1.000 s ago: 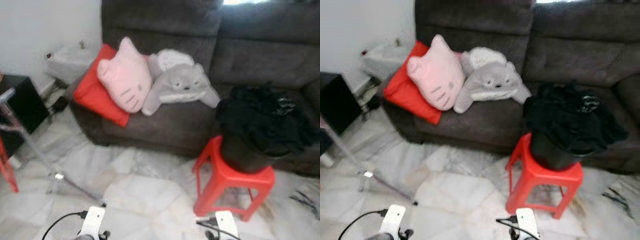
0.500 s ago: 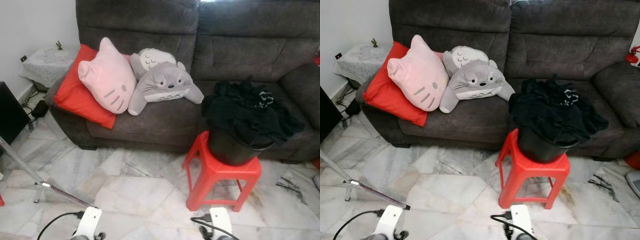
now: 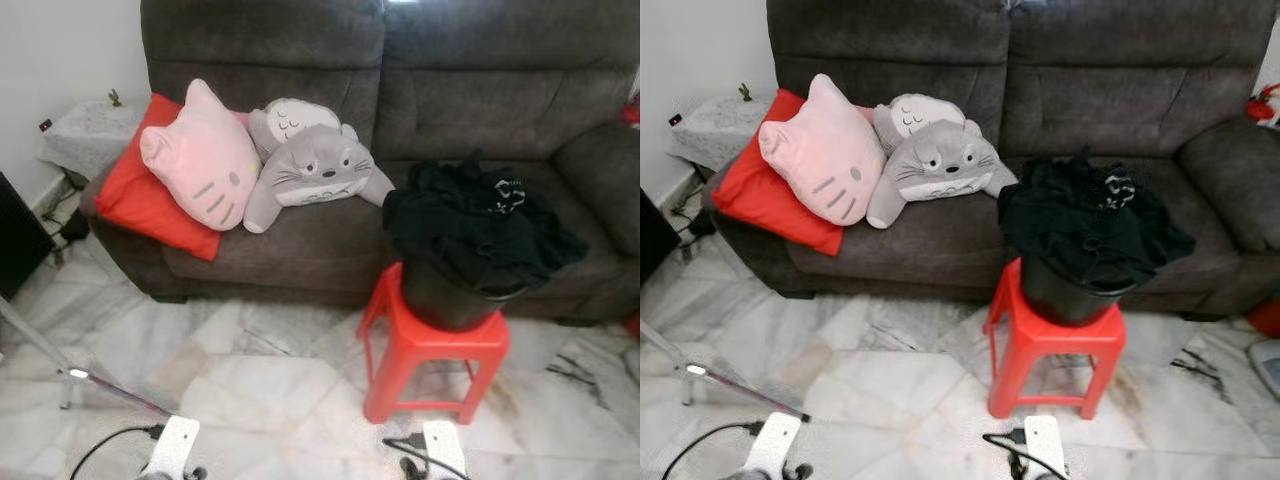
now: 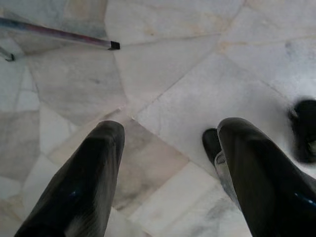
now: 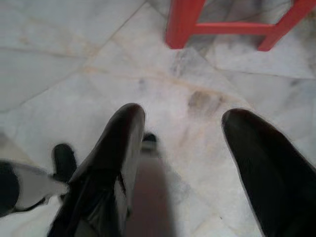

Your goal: Hang hanger

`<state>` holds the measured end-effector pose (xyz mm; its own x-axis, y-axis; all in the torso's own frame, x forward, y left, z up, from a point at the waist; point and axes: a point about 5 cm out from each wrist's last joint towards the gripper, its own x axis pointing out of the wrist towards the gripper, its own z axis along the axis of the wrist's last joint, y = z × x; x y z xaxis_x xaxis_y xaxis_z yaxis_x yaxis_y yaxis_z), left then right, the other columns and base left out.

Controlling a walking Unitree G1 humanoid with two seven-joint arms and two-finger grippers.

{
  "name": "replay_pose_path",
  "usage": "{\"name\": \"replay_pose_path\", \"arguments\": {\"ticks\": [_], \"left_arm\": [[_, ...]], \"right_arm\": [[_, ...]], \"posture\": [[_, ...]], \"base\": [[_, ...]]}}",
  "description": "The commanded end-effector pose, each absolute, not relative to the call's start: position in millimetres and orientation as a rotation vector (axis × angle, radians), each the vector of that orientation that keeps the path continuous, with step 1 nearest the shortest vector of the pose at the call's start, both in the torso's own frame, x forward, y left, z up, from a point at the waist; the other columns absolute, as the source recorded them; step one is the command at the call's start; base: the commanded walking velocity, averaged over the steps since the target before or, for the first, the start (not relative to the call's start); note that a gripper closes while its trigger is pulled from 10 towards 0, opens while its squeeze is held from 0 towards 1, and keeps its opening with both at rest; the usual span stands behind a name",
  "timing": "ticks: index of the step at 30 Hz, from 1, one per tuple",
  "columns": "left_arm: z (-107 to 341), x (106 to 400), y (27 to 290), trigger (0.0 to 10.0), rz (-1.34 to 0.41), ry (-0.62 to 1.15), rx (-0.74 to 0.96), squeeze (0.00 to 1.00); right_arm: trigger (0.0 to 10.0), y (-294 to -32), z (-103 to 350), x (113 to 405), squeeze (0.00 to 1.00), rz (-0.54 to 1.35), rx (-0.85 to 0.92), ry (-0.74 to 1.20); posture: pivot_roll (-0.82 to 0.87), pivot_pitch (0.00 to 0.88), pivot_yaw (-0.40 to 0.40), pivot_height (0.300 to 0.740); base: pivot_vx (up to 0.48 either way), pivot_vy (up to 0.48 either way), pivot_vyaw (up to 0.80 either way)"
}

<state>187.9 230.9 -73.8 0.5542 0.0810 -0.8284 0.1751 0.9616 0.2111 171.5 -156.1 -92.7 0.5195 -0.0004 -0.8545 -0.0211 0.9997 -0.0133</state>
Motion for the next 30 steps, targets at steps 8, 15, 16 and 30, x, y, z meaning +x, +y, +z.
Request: {"name": "replay_pose_path", "arguments": {"ticks": [8,15,16,30], "left_arm": [[-76,189,218,10.0,-0.083,0.989,0.267,0.0],[-78,188,210,10.0,-0.088,0.992,0.252,0.0],[-79,188,210,10.0,-0.081,0.992,0.246,0.0],[-80,186,210,10.0,-0.081,1.0,0.226,0.0]], "right_arm": [[10.0,-173,-91,173,0.0,-0.036,-0.047,1.02],[10.0,-182,-91,172,0.0,-0.055,-0.044,1.018],[10.0,-183,-91,171,0.0,-0.05,-0.045,1.019],[10.0,-182,-91,170,0.0,-0.052,-0.053,1.017]], "posture": [[-0.05,0.0,0.005,0.74],[-0.05,0.0,-0.003,0.74],[-0.05,0.0,-0.004,0.74],[-0.07,0.0,0.007,0.74]], "base": [[0.0,-0.331,0.0],[0.0,-0.269,0.0],[0.0,0.0,0.0],[0.0,0.0,0.0]]}}
